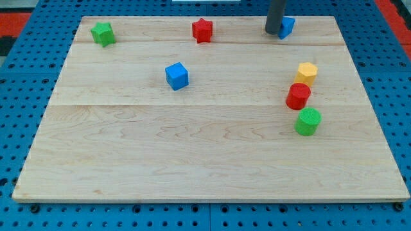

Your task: Move the green circle away from the red circle

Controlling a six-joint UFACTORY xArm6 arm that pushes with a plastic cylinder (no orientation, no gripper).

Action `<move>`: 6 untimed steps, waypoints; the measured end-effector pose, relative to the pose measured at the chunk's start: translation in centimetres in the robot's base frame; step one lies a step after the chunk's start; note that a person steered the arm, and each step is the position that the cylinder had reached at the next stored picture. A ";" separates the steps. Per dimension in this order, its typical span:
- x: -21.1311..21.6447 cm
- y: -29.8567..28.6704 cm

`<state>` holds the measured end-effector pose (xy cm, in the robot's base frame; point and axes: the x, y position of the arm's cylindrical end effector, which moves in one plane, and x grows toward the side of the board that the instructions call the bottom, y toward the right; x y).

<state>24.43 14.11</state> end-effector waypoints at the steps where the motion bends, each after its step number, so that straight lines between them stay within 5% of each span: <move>1: 3.0 1.3; 3: 4.1 1.9; 5: 4.4 19.3; 6: 5.0 20.4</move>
<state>29.47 34.55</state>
